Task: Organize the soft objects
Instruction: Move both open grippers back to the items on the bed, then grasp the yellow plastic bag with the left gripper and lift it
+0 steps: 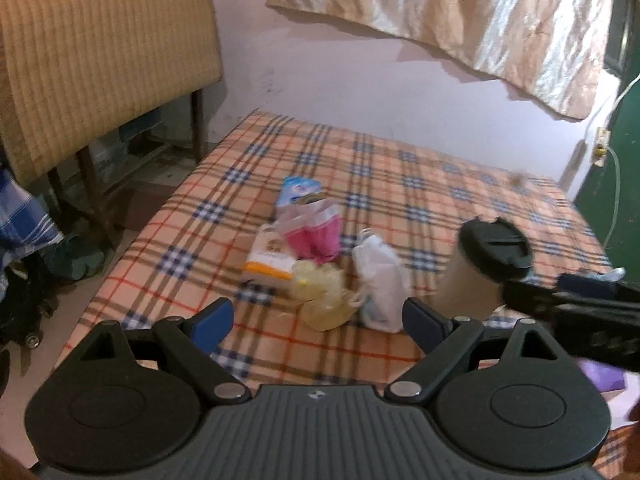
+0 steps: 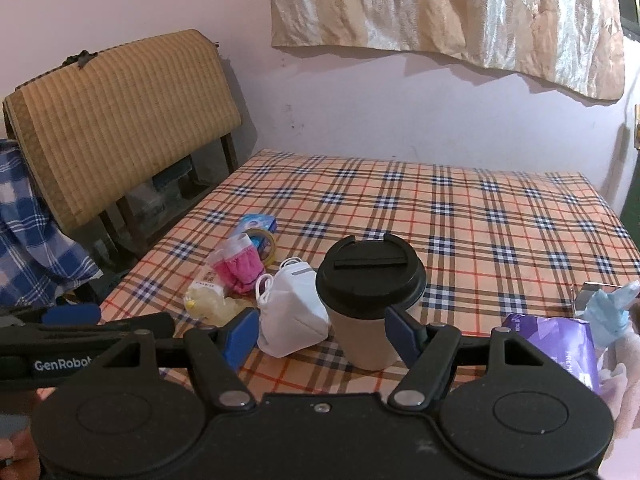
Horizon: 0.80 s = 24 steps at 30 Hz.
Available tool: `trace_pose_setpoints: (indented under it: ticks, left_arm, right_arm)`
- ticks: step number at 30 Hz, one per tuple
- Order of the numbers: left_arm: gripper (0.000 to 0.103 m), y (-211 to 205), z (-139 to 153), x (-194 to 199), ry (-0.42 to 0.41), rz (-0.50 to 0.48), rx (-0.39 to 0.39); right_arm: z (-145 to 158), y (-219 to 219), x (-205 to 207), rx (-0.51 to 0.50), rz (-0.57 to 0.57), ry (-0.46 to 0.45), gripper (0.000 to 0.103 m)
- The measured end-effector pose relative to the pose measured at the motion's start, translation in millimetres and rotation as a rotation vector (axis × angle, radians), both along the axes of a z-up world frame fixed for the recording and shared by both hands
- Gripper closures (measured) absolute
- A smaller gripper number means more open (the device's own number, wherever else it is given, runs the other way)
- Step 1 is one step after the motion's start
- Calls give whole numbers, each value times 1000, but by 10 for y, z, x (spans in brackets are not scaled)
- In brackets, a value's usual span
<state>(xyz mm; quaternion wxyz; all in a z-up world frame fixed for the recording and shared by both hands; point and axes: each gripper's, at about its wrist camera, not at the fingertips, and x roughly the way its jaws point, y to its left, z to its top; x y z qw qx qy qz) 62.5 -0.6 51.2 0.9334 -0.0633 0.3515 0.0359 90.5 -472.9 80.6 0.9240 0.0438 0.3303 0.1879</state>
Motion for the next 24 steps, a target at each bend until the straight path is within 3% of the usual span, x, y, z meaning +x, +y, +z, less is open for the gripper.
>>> trace_pose_setpoints:
  ticks: [11, 15, 20, 23, 24]
  left_arm:
    - [9, 352, -396, 250, 84, 77, -40]
    - [9, 264, -504, 444, 90, 52, -65]
    - [10, 76, -693, 707, 104, 29, -37]
    - [15, 36, -772, 827, 105, 24, -52]
    - [22, 33, -796, 857, 105, 20, -59]
  right_arm:
    - [-89, -12, -14, 22, 26, 2, 21]
    - [-88, -33, -10, 29, 26, -2, 21]
    - [-73, -80, -6, 33, 16, -10, 21]
    - [-88, -100, 7, 27, 8, -8, 21]
    - [-94, -111, 15, 28, 7, -5, 21]
